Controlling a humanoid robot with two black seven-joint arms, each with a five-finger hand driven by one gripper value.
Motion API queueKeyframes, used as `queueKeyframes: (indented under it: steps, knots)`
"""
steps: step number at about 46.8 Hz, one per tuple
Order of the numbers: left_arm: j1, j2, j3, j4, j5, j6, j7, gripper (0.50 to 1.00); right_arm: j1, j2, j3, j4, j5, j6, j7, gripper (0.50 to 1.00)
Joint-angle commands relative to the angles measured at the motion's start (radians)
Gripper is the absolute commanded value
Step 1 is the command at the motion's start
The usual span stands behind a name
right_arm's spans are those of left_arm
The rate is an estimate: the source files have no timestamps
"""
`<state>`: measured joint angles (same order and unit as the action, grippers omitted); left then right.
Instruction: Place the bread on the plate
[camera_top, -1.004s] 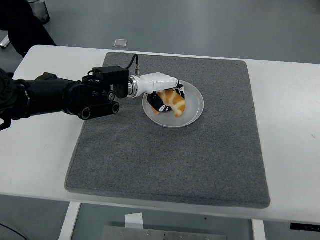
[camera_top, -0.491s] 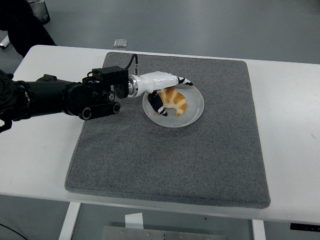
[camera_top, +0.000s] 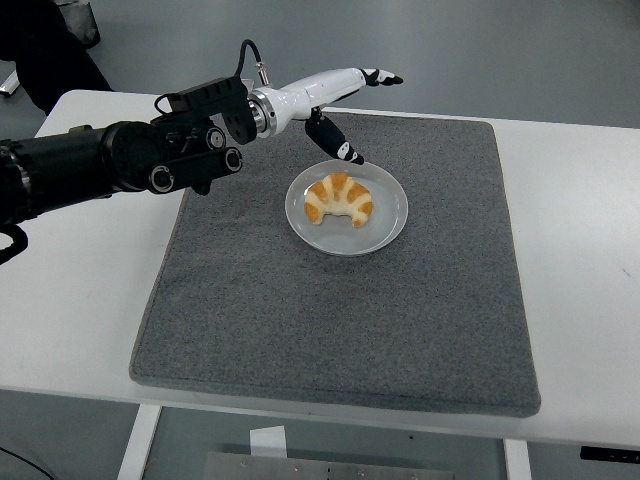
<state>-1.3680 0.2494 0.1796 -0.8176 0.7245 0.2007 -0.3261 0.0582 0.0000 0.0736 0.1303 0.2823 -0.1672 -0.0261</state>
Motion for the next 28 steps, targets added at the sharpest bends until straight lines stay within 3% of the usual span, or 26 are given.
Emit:
queueKeyframes:
  steps: [1,15,28]
  knots:
    - [0.02,0.014,-0.057,0.006,-0.065,0.0,0.002,0.999,0.0,0.0,0.0,0.0,0.0,0.0,0.0,0.952]
    - [0.101,0.016,-0.233,0.103,-0.533,0.0,0.009,1.0,0.0,0.0,0.0,0.0,0.0,0.0,0.0,0.952]
    - [0.196,0.054,-0.439,0.164,-0.741,-0.067,0.01,1.0,0.0,0.0,0.0,0.0,0.0,0.0,0.0,0.952]
